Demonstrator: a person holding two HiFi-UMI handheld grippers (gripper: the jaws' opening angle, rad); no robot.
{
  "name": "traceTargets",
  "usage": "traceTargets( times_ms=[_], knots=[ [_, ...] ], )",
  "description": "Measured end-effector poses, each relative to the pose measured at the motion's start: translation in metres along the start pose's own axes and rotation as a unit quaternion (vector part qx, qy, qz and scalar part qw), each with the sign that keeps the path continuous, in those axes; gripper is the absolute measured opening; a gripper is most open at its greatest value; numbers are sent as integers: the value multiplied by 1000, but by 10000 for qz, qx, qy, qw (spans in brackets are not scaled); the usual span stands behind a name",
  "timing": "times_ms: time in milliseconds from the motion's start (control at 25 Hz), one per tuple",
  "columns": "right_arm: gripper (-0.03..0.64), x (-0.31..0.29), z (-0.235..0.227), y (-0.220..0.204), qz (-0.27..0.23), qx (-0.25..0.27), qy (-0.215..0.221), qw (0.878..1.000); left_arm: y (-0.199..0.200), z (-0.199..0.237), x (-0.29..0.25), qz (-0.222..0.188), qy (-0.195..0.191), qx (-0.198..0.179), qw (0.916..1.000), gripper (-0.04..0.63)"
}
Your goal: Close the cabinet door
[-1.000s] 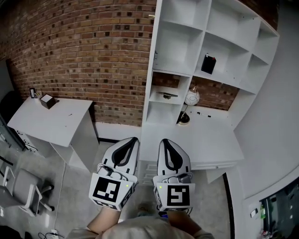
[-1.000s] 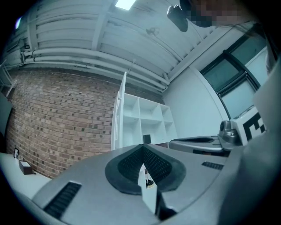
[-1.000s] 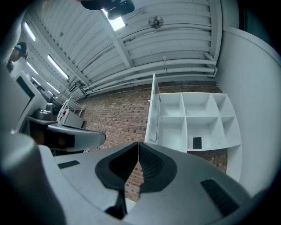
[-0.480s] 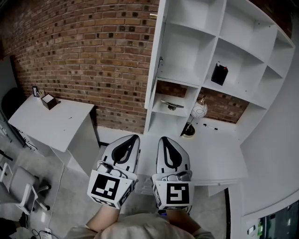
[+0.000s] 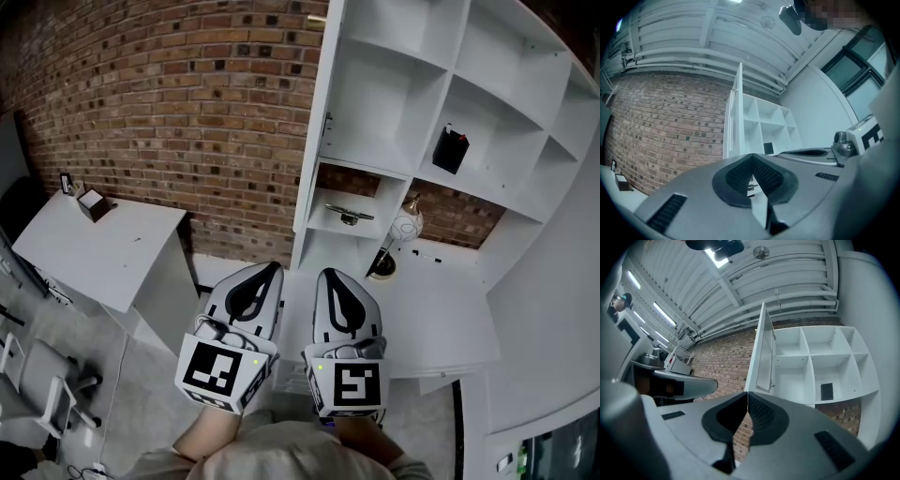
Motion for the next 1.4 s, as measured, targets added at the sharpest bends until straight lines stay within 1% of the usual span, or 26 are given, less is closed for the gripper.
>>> traceTargets(
  times_ms=[320,680,800,960,1000,1040,1080,1200,1400],
  knots=[
    [20,-46,-6,2,16,85,-149,9999,0,28,-39,-4,-284,44,9996,8],
    [20,-81,-4,10,-23,178,-147,9997,5,52,-68,-58,-549,78,9984,8],
    [20,-91,-5,10,29,17,-54,10000,8,55,-77,-63,-669,53,9977,8],
    [23,-101,-5,15,5,-148,5,9999,14,59,-86,-105,-761,-70,9970,8],
    [44,-103,-5,18,-2,-137,20,9999,15,61,-88,-110,-766,-94,9970,8],
    [88,-106,-4,20,5,-127,43,9999,16,62,-90,-108,-765,-99,9970,8],
    [98,-109,-4,21,24,-135,71,9999,17,64,-91,-108,-761,-100,9970,8],
    [112,-119,-3,22,105,-191,103,9997,19,68,-94,-130,-752,-142,9970,8],
    [128,-133,-2,18,298,-153,-17,9994,18,74,-99,-107,-736,-193,9970,8]
  ],
)
Point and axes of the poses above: the fingertips, and each gripper's own axes: x backward along the fingers, z to its left, y out of its top, the point moved 5 cm from there along x, backward along the fingers, and after that the axes turned 9 degrees about -z, right-handed, at the moved point
